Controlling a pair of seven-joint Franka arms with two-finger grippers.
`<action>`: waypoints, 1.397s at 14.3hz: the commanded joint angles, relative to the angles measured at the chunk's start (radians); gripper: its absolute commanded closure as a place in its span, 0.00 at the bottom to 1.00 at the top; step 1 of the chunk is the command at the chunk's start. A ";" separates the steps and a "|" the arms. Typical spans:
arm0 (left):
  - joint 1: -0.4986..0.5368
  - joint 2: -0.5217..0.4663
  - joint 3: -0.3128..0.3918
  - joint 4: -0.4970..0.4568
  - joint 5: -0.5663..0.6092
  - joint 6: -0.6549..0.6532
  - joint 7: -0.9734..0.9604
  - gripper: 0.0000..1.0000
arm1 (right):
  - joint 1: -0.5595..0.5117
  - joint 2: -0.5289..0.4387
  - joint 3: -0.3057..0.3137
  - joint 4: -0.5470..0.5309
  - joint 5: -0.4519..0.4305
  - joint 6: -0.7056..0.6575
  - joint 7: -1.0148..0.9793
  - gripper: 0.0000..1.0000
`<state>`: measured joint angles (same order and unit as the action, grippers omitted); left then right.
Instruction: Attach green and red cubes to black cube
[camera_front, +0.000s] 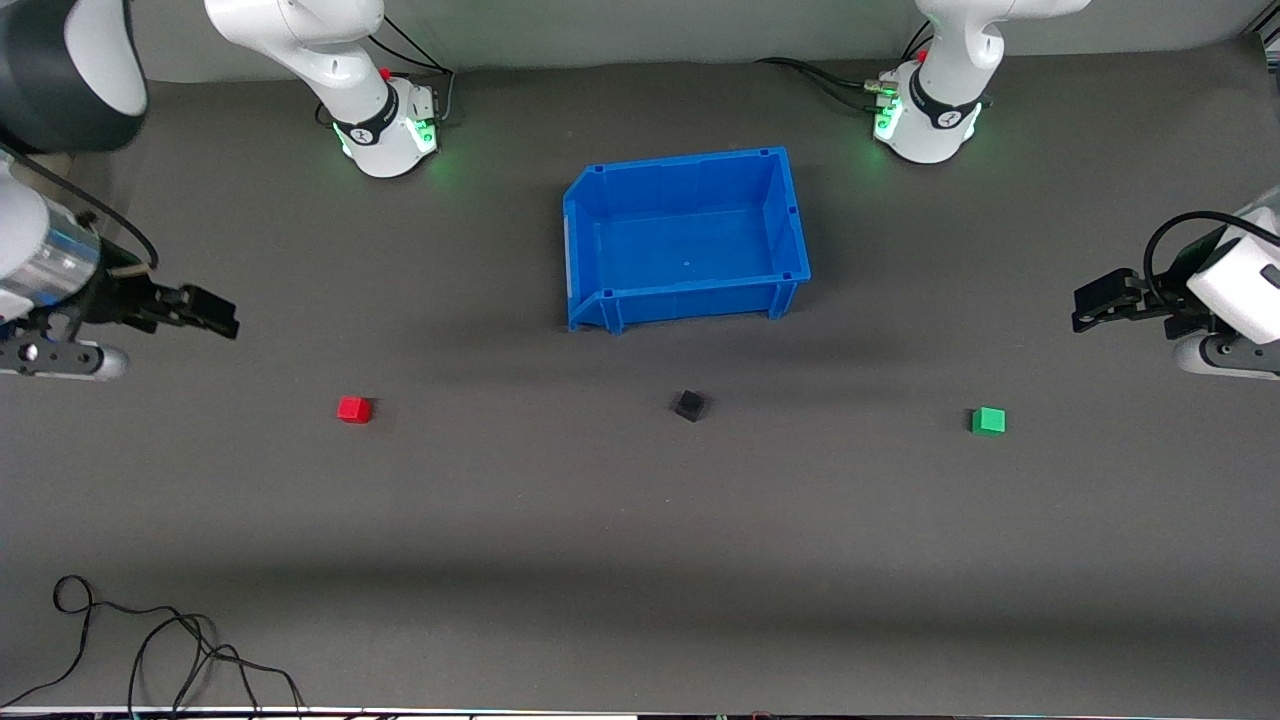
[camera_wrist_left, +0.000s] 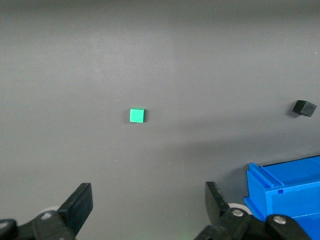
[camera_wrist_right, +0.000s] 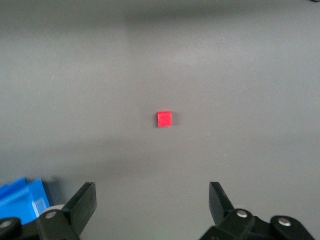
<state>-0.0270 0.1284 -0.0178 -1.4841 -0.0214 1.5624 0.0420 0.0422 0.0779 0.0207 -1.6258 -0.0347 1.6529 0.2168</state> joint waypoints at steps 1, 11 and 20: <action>0.004 -0.032 0.007 -0.041 0.012 -0.005 -0.051 0.00 | -0.011 -0.032 0.004 -0.091 -0.011 0.077 0.136 0.00; 0.070 -0.009 0.010 -0.100 -0.084 0.062 -0.914 0.00 | -0.068 -0.014 -0.015 -0.390 0.001 0.389 0.821 0.00; 0.191 0.069 0.010 -0.133 -0.242 0.062 -1.064 0.00 | -0.007 0.212 -0.013 -0.488 0.004 0.660 1.347 0.00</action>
<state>0.1368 0.1952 -0.0023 -1.6112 -0.2263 1.6210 -0.9772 0.0007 0.2263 0.0105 -2.1250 -0.0300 2.2666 1.4549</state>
